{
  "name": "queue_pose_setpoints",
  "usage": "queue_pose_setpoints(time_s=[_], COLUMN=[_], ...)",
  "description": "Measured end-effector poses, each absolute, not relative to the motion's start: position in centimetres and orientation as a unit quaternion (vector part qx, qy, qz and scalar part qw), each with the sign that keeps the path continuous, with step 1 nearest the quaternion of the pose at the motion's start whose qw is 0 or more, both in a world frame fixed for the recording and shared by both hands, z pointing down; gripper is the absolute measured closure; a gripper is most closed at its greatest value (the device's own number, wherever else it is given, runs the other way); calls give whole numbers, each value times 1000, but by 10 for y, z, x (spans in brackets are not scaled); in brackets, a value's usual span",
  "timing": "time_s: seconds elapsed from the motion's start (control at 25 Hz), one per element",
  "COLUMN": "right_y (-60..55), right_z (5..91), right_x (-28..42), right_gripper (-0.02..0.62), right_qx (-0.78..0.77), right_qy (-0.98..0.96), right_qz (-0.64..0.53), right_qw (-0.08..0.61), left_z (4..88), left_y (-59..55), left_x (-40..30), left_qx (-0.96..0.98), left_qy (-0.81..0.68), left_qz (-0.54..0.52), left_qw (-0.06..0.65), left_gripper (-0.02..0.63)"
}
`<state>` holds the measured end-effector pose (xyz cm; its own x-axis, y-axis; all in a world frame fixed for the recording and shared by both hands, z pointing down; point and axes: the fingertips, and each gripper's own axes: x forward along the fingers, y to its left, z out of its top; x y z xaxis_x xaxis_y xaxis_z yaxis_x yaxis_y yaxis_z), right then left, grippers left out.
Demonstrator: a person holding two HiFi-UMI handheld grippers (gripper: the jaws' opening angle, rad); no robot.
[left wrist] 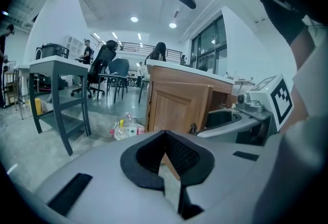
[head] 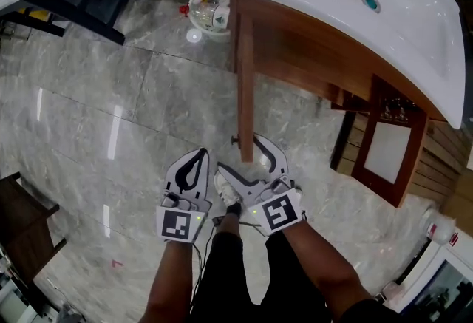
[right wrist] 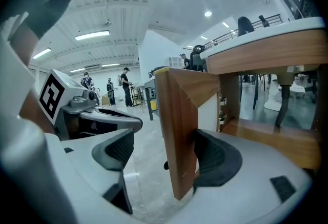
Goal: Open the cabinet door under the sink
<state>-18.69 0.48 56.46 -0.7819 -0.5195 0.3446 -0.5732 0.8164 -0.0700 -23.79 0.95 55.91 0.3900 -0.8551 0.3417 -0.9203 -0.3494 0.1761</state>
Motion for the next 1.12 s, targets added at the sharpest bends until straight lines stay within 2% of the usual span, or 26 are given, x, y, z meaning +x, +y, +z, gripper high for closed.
queue_pose_setpoints(time_s=[0.28, 0.64, 0.84, 1.0, 1.12], right_y=[25, 63, 82, 84, 76], right_z=[564, 532, 479, 426, 379], right_x=[-223, -195, -163, -133, -104], right_gripper=[238, 238, 238, 239, 297], right_qx=[266, 249, 250, 265, 306], right_qy=[-949, -952, -953, -950, -944], right_qz=[87, 79, 55, 38, 39], right_qw=[147, 157, 163, 157, 118], left_z=[556, 528, 474, 416, 376], left_y=[10, 34, 46, 36, 23], left_x=[-261, -259, -230, -205, -180], left_qx=[807, 799, 797, 798, 817], left_qy=[-560, -574, -579, -577, -561], left_qz=[101, 103, 83, 106, 79], left_qw=[156, 149, 148, 139, 102], left_gripper=[584, 584, 584, 584, 584])
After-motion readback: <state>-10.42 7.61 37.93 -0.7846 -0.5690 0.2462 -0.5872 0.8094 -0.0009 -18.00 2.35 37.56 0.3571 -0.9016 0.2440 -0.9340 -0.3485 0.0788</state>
